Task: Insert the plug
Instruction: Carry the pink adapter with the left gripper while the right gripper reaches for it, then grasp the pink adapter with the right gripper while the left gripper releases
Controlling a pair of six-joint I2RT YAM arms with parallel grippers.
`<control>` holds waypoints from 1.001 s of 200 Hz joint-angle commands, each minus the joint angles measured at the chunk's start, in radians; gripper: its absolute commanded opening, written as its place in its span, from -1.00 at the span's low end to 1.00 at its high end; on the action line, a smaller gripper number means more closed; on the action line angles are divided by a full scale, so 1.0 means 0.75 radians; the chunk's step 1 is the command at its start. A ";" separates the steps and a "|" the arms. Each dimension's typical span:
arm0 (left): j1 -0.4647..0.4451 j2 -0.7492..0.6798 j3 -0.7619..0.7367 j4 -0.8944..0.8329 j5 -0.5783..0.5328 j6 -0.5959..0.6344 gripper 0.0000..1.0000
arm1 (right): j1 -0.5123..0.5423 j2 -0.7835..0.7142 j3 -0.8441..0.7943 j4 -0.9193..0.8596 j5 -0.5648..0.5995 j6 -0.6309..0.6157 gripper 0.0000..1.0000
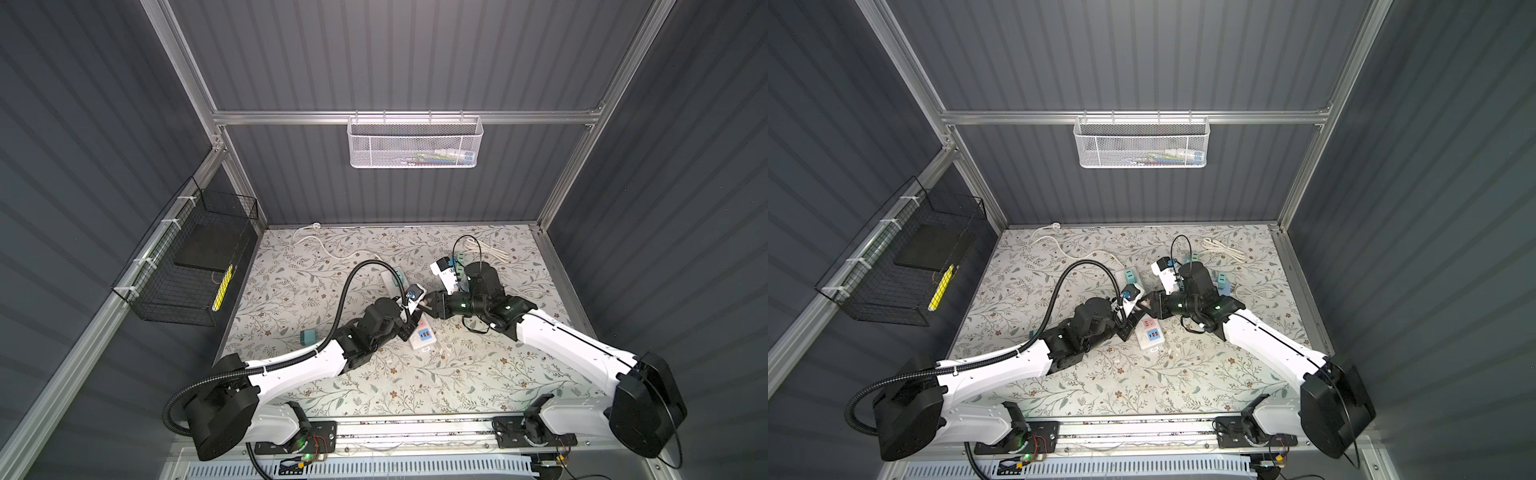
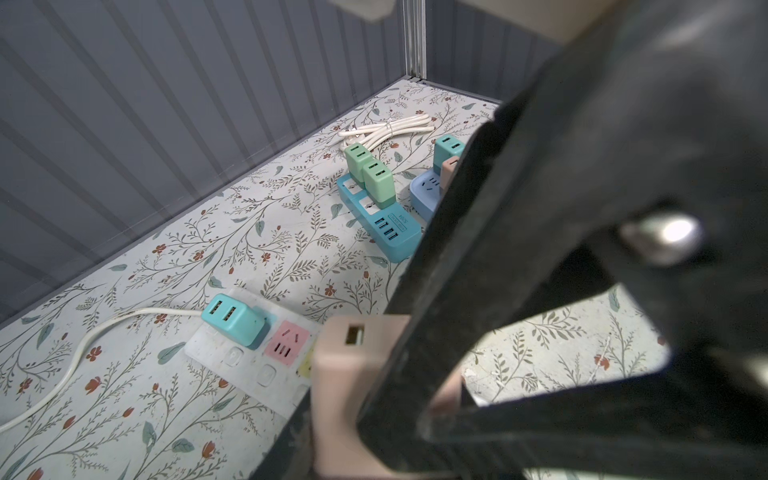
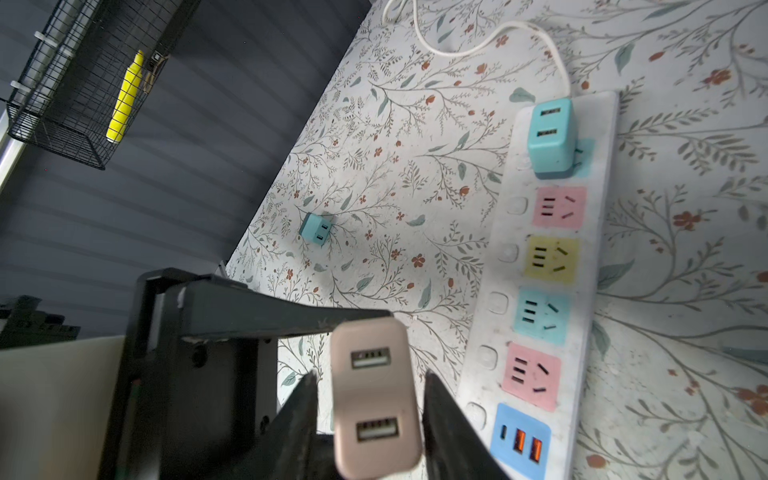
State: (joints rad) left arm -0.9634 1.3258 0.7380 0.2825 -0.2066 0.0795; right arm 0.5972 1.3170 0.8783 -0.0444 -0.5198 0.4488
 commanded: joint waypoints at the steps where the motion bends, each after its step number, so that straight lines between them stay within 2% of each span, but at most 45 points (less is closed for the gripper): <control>1: -0.006 -0.015 0.048 -0.008 0.014 0.026 -0.60 | -0.001 0.012 0.025 0.050 -0.052 0.016 -0.26; 25: -0.006 -0.013 0.046 -0.014 0.006 0.019 -0.47 | -0.002 0.006 0.015 0.077 -0.063 0.039 -0.46; 37: -0.007 -0.011 0.047 -0.017 -0.007 0.011 -0.26 | -0.002 0.003 0.008 0.092 -0.052 0.052 -0.54; 49: -0.007 -0.014 0.049 -0.031 -0.042 -0.007 0.17 | -0.001 -0.003 -0.003 0.114 -0.039 0.065 -0.57; 78: -0.008 -0.090 0.056 -0.100 -0.154 -0.053 0.42 | -0.001 -0.012 0.007 0.119 0.028 0.060 -0.60; 109: -0.008 -0.240 -0.008 -0.092 -0.302 -0.148 0.59 | -0.008 0.018 0.097 0.018 0.116 0.017 -0.60; 129: -0.007 -0.315 -0.032 -0.146 -0.396 -0.251 0.62 | -0.005 0.061 0.171 -0.040 0.139 0.019 -0.60; 158: -0.006 -0.415 -0.050 -0.292 -0.615 -0.411 0.76 | -0.005 0.084 0.167 0.021 0.183 0.039 -0.60; 200: -0.005 -0.582 -0.070 -0.445 -0.796 -0.484 0.84 | -0.003 0.055 0.171 0.021 0.233 0.059 -0.62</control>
State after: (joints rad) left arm -0.9634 0.9569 0.7006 0.0437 -0.6659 -0.2123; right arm 0.5919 1.3735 0.9993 -0.0334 -0.3836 0.4850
